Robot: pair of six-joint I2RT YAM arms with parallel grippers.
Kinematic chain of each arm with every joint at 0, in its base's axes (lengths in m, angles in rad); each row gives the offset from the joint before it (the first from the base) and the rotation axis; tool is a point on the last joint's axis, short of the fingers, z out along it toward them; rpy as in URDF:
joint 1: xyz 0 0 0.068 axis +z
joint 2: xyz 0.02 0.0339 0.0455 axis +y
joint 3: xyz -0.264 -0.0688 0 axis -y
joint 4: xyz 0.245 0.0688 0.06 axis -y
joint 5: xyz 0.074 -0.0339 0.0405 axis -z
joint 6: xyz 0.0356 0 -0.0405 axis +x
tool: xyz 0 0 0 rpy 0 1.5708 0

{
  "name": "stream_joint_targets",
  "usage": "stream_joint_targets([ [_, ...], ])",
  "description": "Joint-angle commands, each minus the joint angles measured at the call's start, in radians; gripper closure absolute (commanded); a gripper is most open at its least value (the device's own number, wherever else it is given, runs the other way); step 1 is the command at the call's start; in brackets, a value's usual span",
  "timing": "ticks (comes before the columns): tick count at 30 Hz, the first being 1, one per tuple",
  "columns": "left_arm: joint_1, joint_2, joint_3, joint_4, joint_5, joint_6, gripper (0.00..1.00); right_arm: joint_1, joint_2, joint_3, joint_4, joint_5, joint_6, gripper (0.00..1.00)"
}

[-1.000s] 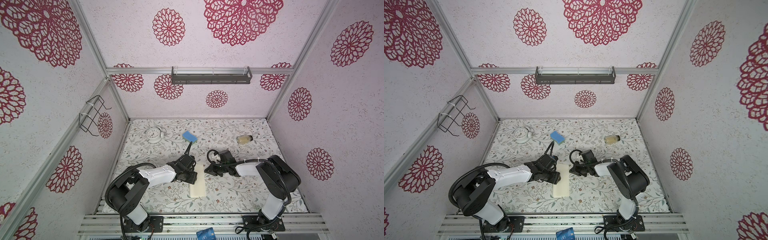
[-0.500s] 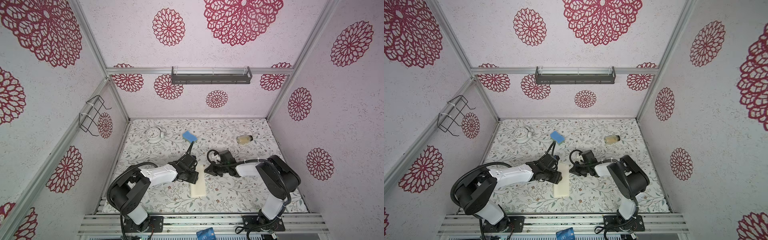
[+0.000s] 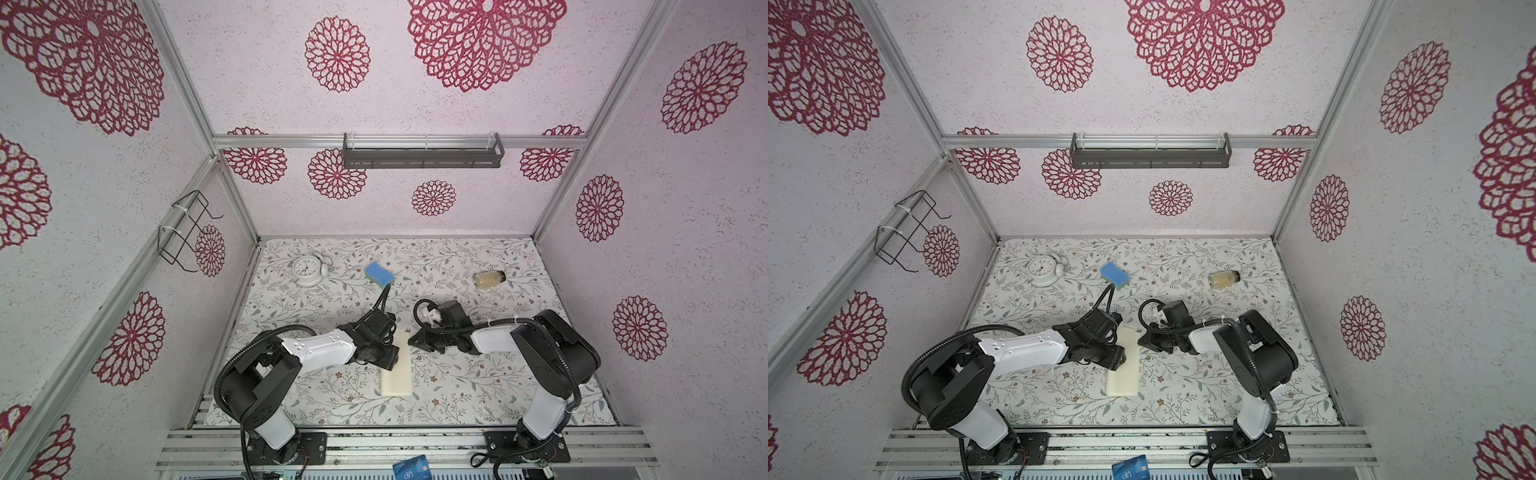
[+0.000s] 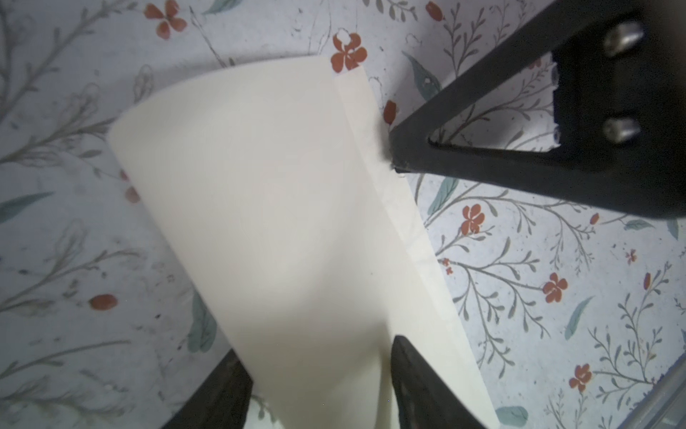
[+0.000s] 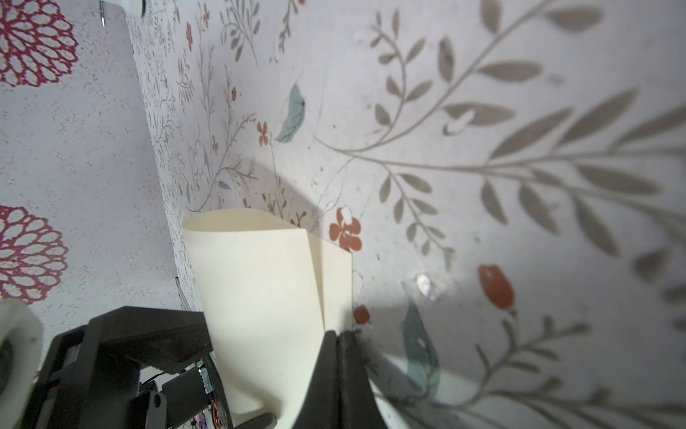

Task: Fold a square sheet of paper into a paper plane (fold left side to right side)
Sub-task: 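Press along the folded strip with the left gripper while the right holds its far end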

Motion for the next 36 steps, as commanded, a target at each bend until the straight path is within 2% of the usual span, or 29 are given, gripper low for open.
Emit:
stream_joint_targets([
  [1, -0.013, 0.006, 0.0, 0.009, 0.005, 0.022, 0.39, 0.004, -0.068, -0.024, -0.018, 0.013, 0.009, 1.0],
  [8, -0.015, 0.015, -0.007, 0.018, 0.001, 0.018, 0.39, 0.034, -0.138, -0.029, -0.007, 0.031, 0.048, 1.0],
  [20, -0.015, 0.018, -0.004, 0.024, -0.002, 0.001, 0.39, 0.102, -0.015, -0.006, 0.041, 0.035, 0.058, 1.0],
  [26, 0.02, -0.046, -0.015, 0.045, 0.003, -0.065, 0.37, 0.099, 0.003, -0.015, -0.05, 0.082, -0.038, 1.0],
  [30, 0.077, -0.125, -0.047, 0.079, 0.031, -0.121, 0.34, 0.093, 0.005, 0.002, -0.126, 0.104, -0.128, 1.0],
  [36, 0.173, -0.165, -0.095, 0.125, 0.144, -0.171, 0.33, 0.085, 0.0, 0.033, -0.191, 0.104, -0.208, 1.0],
])
